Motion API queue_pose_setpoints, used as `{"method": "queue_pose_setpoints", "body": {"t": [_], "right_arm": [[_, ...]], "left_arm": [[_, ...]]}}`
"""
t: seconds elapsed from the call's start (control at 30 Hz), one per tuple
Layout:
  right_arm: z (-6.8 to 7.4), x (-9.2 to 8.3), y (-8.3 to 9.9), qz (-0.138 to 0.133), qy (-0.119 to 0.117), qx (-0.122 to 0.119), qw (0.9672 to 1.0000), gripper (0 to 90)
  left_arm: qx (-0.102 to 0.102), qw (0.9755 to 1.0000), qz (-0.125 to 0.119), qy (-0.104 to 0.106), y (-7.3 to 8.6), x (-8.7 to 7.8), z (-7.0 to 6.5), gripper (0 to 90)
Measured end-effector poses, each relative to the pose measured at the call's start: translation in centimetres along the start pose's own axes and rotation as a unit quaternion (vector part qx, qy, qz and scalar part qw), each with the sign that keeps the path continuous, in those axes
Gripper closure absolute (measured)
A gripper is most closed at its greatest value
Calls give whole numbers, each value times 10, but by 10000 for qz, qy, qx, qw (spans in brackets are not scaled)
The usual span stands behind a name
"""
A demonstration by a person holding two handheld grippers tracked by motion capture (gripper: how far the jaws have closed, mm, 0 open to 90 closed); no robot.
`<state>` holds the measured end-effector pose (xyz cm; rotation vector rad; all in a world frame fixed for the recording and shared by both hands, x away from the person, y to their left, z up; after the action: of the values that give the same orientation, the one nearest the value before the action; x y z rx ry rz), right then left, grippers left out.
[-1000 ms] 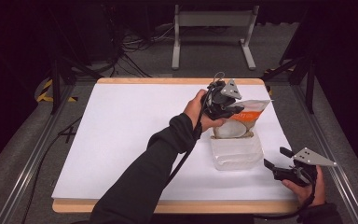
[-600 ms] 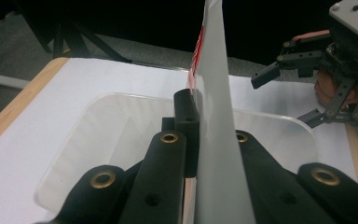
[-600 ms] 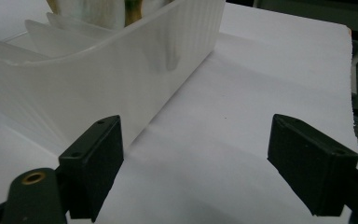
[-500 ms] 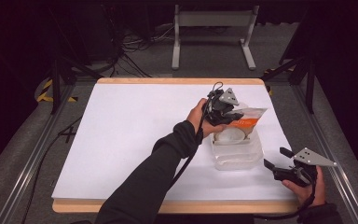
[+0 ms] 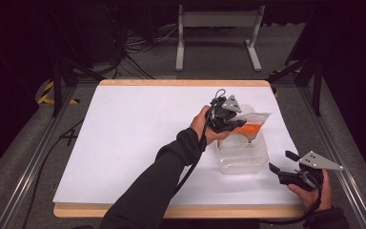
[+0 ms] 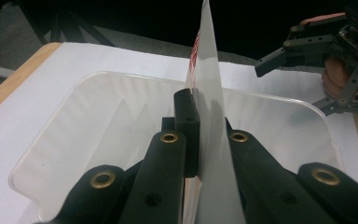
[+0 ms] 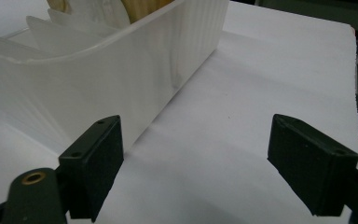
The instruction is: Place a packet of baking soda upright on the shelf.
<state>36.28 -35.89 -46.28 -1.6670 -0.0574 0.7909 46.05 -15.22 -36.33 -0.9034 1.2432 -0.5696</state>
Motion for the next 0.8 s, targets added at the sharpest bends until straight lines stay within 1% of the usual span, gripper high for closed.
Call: {"method": "queue_pose_setpoints", "body": {"t": [0.07, 0.13, 0.27, 0.33, 0.4, 0.47, 0.53, 0.6, 0.67, 0.7, 0.77, 0.8], "right_arm": [[1, 0, 0, -3, -5, -24, 10000, 189], [1, 0, 0, -6, -8, -22, 10000, 189], [0, 0, 0, -2, -1, -27, 10000, 189], [0, 0, 0, 13, -8, -25, 10000, 189], [1, 0, 0, 14, 3, -30, 10000, 190], [1, 0, 0, 22, -14, -54, 10000, 189], [2, 0, 0, 28, -25, -73, 10000, 189], [2, 1, 0, 36, -25, -70, 10000, 189], [2, 1, 0, 32, -23, -64, 10000, 189], [3, 0, 0, 29, -28, -62, 10000, 189], [3, 0, 0, 29, -28, -64, 10000, 189], [3, 1, 0, 32, -27, -67, 10000, 189]], "left_arm": [[44, 10000, 28, -55, 0, 0, 0, 897], [64, 10000, 37, -59, 0, 0, 0, 897], [16, 9999, 5, -127, 0, -2, 0, 893], [90, 9999, 31, -130, 1, -3, -1, 893], [96, 9998, 14, -145, 0, -4, -1, 886], [58, 9999, -76, -135, -1, -9, -1, 873], [48, 9997, -117, -187, -1, -15, 2, 856], [55, 9996, -173, -208, 0, -25, 3, 848], [98, 9993, -266, -224, 2, -36, 4, 831], [98, 9993, -266, -224, 2, -36, 4, 824], [159, 9990, -281, -300, 6, -47, 7, 817], [154, 9988, -320, -328, 8, -52, 8, 807]]}}
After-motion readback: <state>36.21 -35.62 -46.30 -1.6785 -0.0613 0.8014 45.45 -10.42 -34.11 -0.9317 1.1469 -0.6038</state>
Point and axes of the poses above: each handheld gripper's, and its own axes: x roughly forward along the jaws, y roughly out of its underside, z roughly to its left, the point moved 7 cm from there along x, roughly forward along the jaws, and after that the axes turned 2 degrees about -y, right-handed, at the moved point
